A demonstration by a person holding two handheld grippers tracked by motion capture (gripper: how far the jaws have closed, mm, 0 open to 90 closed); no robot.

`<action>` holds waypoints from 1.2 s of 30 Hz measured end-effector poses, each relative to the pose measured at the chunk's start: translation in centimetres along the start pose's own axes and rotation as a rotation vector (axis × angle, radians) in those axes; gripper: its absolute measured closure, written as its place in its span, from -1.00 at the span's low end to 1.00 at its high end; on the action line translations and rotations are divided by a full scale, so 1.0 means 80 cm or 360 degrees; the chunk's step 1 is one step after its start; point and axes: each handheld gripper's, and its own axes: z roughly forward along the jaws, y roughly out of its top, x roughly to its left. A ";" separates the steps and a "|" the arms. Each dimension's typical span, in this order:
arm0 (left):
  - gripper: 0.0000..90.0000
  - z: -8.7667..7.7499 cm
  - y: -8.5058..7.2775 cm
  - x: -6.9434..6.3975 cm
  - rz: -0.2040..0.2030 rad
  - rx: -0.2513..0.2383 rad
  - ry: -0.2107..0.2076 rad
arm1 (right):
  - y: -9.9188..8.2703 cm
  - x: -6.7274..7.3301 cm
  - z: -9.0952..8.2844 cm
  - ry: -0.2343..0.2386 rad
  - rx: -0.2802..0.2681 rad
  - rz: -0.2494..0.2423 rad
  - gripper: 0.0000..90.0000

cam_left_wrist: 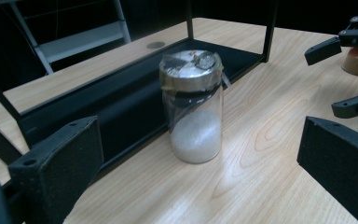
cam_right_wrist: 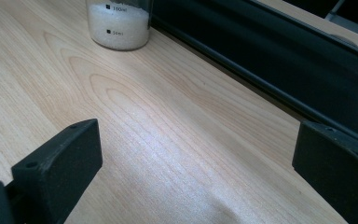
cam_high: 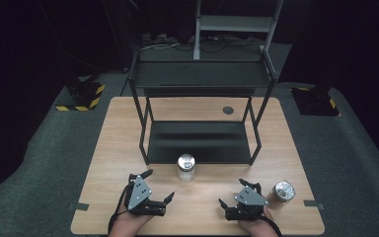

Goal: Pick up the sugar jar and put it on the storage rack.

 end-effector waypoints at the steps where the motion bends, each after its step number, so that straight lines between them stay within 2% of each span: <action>1: -0.99 0.002 0.002 0.000 0.0003 -0.0004 -0.0002 | 0.000 0.000 0.000 0.0000 0.0000 0.0000 -0.98; 19: -0.99 0.036 0.013 0.001 -0.0018 -0.0031 -0.0014 | -0.001 -0.001 0.000 0.0001 -0.0008 0.0008 -0.98; 30: -0.99 0.054 0.016 0.004 -0.0047 -0.0046 -0.0025 | -0.001 -0.002 0.000 0.0004 -0.0006 0.0009 -0.98; 36: -0.99 0.068 0.016 0.006 -0.0083 -0.0047 -0.0027 | -0.001 -0.003 -0.001 0.0007 -0.0008 0.0016 -0.98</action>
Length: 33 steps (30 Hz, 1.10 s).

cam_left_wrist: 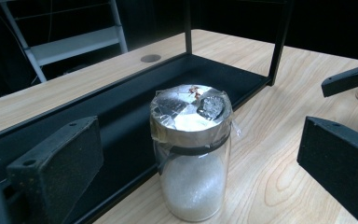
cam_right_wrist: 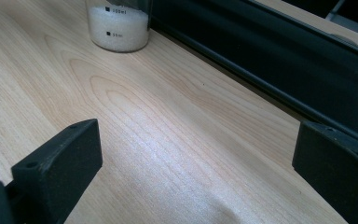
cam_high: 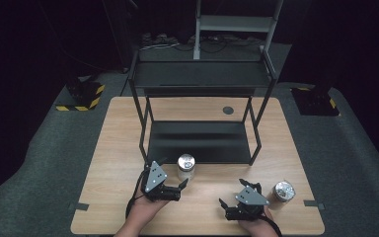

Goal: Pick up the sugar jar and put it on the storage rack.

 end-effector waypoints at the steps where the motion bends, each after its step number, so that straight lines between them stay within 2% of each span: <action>1: -0.99 0.000 0.000 0.000 0.0000 0.0000 0.0000 | 0.000 0.000 0.000 0.0000 -0.0001 0.0001 -0.98; 8: -0.99 0.013 -0.002 0.002 -0.0021 0.0008 0.0002 | 0.000 0.000 0.000 0.0001 -0.0001 0.0002 -0.98; 11: -0.99 0.019 -0.004 0.004 -0.0055 0.0002 -0.0005 | 0.000 0.000 0.000 0.0002 -0.0001 0.0001 -0.98; 28: -0.99 0.044 -0.005 0.005 -0.0069 0.0002 -0.0002 | 0.000 -0.001 0.000 0.0003 -0.0002 0.0004 -0.98; 33: -0.94 0.054 -0.008 0.006 -0.0099 -0.0002 -0.0007 | 0.000 0.000 0.000 0.0004 -0.0003 0.0001 -0.98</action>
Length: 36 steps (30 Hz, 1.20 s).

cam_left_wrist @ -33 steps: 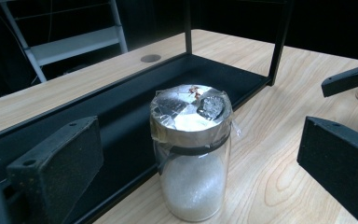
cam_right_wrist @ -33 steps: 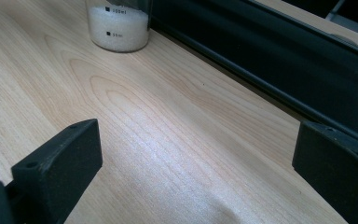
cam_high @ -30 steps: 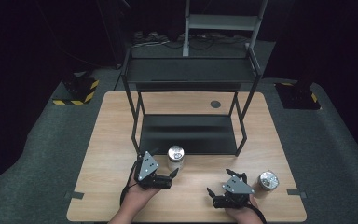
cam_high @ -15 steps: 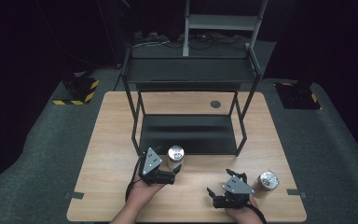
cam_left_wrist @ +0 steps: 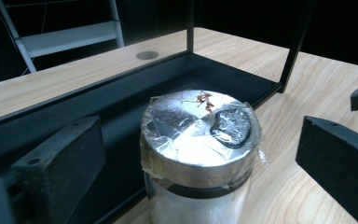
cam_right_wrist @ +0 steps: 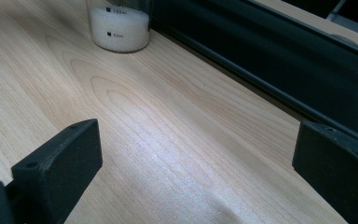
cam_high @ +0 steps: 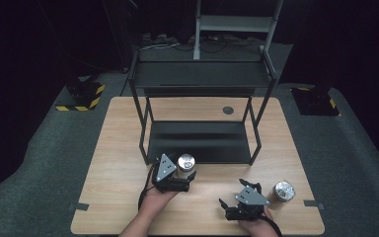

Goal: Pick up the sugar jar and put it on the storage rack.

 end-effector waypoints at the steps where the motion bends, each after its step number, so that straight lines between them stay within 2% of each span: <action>1: -0.92 0.000 0.000 0.000 0.0000 0.0000 0.0000 | 0.000 0.000 0.000 0.0000 -0.0001 -0.0001 -0.98; 9: -0.69 0.006 -0.008 0.001 -0.0065 -0.0022 0.0011 | 0.000 -0.001 0.000 0.0002 -0.0002 0.0003 -0.98; 16: -0.48 0.009 -0.013 0.004 -0.0080 -0.0028 -0.0004 | 0.000 -0.001 0.000 0.0002 0.0000 0.0002 -0.98; 22: -0.26 0.010 -0.015 0.007 -0.0057 -0.0034 -0.0037 | 0.000 0.000 0.000 0.0001 -0.0001 -0.0001 -0.98; 36: -0.23 0.008 -0.009 0.003 -0.0038 -0.0025 -0.0008 | 0.001 0.000 0.000 0.0001 0.0005 -0.0002 -0.98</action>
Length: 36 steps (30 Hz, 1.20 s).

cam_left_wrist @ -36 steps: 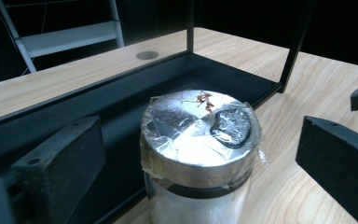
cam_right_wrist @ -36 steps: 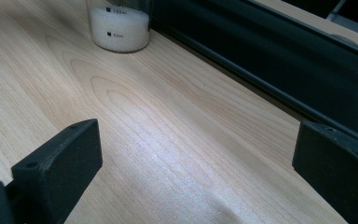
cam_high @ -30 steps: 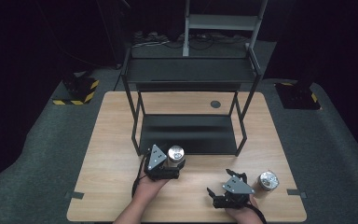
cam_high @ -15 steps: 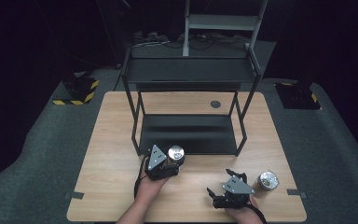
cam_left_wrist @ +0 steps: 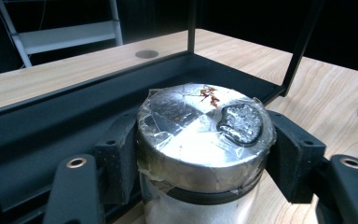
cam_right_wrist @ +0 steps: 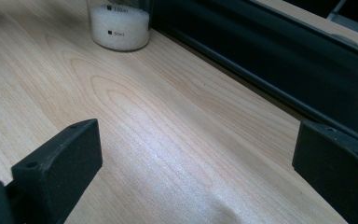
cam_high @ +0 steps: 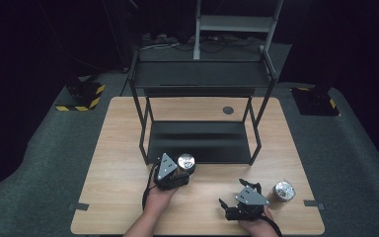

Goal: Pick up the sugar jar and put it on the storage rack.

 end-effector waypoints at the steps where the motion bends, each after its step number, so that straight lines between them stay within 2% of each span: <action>1: -0.23 -0.002 0.001 0.000 -0.0014 -0.0011 -0.0002 | 0.000 0.000 0.000 -0.0001 -0.0001 -0.0001 -0.98; 16: -0.23 -0.036 0.023 0.008 -0.0024 -0.0066 0.0012 | 0.002 0.001 0.001 -0.0005 0.0014 -0.0004 -0.98; 31: -0.23 -0.073 0.041 0.016 -0.0010 -0.0135 0.0080 | 0.002 0.001 0.001 -0.0005 0.0017 -0.0004 -0.98; 36: -0.23 -0.082 0.047 0.020 -0.0032 -0.0161 0.0096 | 0.002 0.001 0.001 -0.0004 0.0016 -0.0002 -0.98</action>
